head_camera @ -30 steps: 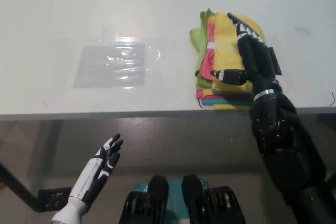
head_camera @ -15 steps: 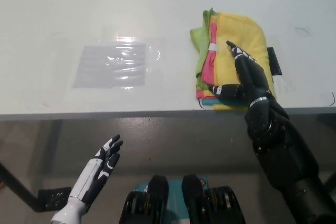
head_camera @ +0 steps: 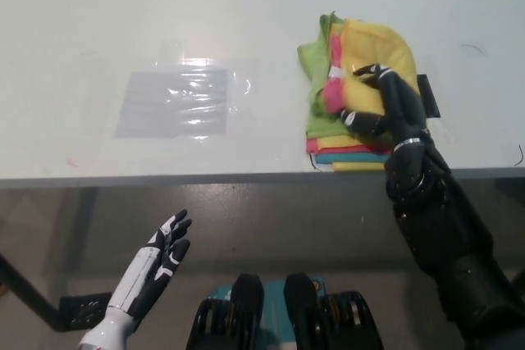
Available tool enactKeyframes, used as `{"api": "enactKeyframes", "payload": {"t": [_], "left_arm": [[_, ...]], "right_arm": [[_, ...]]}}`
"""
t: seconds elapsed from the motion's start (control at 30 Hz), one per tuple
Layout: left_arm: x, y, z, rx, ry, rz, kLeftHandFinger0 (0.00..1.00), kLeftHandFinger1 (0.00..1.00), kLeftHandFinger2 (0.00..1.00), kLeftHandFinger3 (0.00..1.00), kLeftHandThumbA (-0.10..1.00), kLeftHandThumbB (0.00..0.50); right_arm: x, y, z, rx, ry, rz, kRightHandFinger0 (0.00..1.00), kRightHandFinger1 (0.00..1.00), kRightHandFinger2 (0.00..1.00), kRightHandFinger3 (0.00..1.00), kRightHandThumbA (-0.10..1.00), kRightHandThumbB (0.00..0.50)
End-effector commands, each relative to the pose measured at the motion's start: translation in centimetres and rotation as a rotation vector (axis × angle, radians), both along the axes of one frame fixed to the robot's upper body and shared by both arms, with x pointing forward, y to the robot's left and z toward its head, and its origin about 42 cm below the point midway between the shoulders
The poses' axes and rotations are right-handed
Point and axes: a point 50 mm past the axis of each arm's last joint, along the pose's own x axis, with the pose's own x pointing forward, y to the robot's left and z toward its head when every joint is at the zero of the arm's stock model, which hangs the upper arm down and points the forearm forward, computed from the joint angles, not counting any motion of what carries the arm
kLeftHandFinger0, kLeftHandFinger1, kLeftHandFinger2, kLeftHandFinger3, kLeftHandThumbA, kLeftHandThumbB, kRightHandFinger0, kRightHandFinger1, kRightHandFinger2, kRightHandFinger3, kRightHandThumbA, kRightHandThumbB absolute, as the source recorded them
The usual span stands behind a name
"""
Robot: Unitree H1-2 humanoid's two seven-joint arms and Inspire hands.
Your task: A stack of folded microfibre clothes with a single fold is kept infront of the robot. the robot uses its right hand to grab one end of the clothes and pulla it away from the other end to unfold
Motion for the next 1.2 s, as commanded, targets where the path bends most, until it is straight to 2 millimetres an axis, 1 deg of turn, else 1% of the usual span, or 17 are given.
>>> {"api": "enactKeyframes", "payload": {"t": [0.0, 0.13, 0.23, 0.4, 0.57, 0.6, 0.67, 0.7, 0.77, 0.83, 0.87, 0.9, 0.93, 0.97, 1.03, 1.1, 1.17], "left_arm": [[0.8, 0.3, 0.9, 0.028, -0.024, -0.022, 1.00, 1.00, 1.00, 1.00, 0.95, 0.269], [0.9, 0.3, 1.0, 0.026, -0.027, -0.024, 1.00, 1.00, 1.00, 1.00, 0.95, 0.270], [1.0, 0.3, 1.1, 0.030, -0.028, -0.027, 1.00, 1.00, 1.00, 1.00, 0.95, 0.270], [1.2, 0.3, 1.3, 0.028, -0.028, -0.030, 1.00, 1.00, 1.00, 1.00, 0.95, 0.274], [1.4, 0.3, 1.3, 0.034, -0.029, -0.027, 1.00, 1.00, 1.00, 1.00, 0.95, 0.278], [1.4, 0.3, 1.3, 0.036, -0.028, -0.027, 1.00, 1.00, 1.00, 1.00, 0.95, 0.277], [1.4, 0.3, 1.3, 0.045, -0.030, -0.027, 1.00, 1.00, 1.00, 1.00, 0.97, 0.278], [1.4, 0.3, 1.3, 0.046, -0.028, -0.025, 1.00, 1.00, 1.00, 1.00, 0.97, 0.287], [1.4, 0.4, 1.3, 0.046, -0.024, -0.021, 1.00, 1.00, 1.00, 1.00, 0.97, 0.292], [1.4, 0.5, 1.3, 0.053, -0.028, -0.021, 1.00, 1.00, 1.00, 1.00, 0.98, 0.287], [1.5, 0.5, 1.3, 0.053, -0.028, -0.021, 1.00, 1.00, 1.00, 1.00, 0.98, 0.288], [1.5, 0.5, 1.2, 0.053, -0.033, -0.024, 1.00, 1.00, 1.00, 1.00, 0.97, 0.277], [1.4, 0.4, 1.2, 0.051, -0.032, -0.025, 1.00, 1.00, 1.00, 1.00, 0.96, 0.270], [1.4, 0.5, 1.1, 0.051, -0.033, -0.026, 1.00, 1.00, 1.00, 1.00, 0.97, 0.268], [1.4, 0.5, 1.0, 0.057, -0.033, -0.026, 1.00, 1.00, 1.00, 1.00, 0.97, 0.265], [1.3, 0.5, 0.9, 0.059, -0.031, -0.024, 1.00, 1.00, 1.00, 1.00, 0.97, 0.266], [1.3, 0.5, 0.8, 0.059, -0.031, -0.024, 1.00, 1.00, 1.00, 1.00, 0.97, 0.255]], "right_arm": [[0.5, 0.4, 1.3, 0.088, -0.138, -0.065, 0.01, 0.32, 0.66, 0.61, -0.04, 0.129], [0.6, 0.0, 1.6, 0.112, -0.165, -0.084, 0.01, 0.33, 0.65, 0.63, 0.03, 0.140], [0.6, -0.4, 1.9, 0.136, -0.183, -0.095, 0.02, 0.33, 0.63, 0.64, 0.02, 0.145], [0.7, -1.1, 2.5, 0.158, -0.218, -0.104, 0.01, 0.28, 0.54, 0.56, -0.01, 0.146], [0.4, -2.1, 2.6, 0.320, -0.275, -0.116, 0.00, 0.20, 0.44, 0.43, -0.05, 0.141], [0.3, -2.7, 2.5, 0.420, -0.315, -0.125, 0.00, 0.17, 0.41, 0.40, -0.06, 0.126], [0.3, -3.6, 2.6, 0.632, -0.336, -0.197, 0.00, 0.19, 0.49, 0.41, 0.05, 0.114], [0.3, -4.1, 2.6, 0.773, -0.338, -0.221, 0.00, 0.26, 0.57, 0.47, 0.06, 0.084], [0.4, -5.5, 2.7, 1.070, -0.355, -0.263, 0.00, 0.28, 0.62, 0.55, 0.01, 0.067], [0.6, -7.4, 2.7, 1.335, -0.376, -0.368, 0.00, 0.26, 0.64, 0.55, 0.01, 0.049], [0.6, -7.6, 2.8, 1.362, -0.383, -0.380, 0.00, 0.25, 0.62, 0.54, 0.01, 0.047], [0.7, -8.6, 2.7, 1.428, -0.411, -0.415, 0.00, 0.20, 0.55, 0.57, 0.09, 0.008], [0.7, -9.6, 2.5, 1.495, -0.430, -0.443, 0.00, 0.14, 0.51, 0.56, 0.09, 0.047], [0.6, -10.6, 2.3, 1.549, -0.436, -0.461, 0.00, 0.10, 0.49, 0.53, 0.15, 0.049], [0.6, -11.7, 2.0, 1.577, -0.437, -0.460, 0.00, 0.12, 0.52, 0.55, 0.21, 0.053], [0.5, -12.8, 1.7, 1.606, -0.414, -0.475, 0.01, 0.25, 0.60, 0.61, 0.37, 0.043], [0.5, -13.6, 1.4, 1.640, -0.398, -0.499, 0.00, 0.21, 0.57, 0.58, 0.54, 0.027]]}}
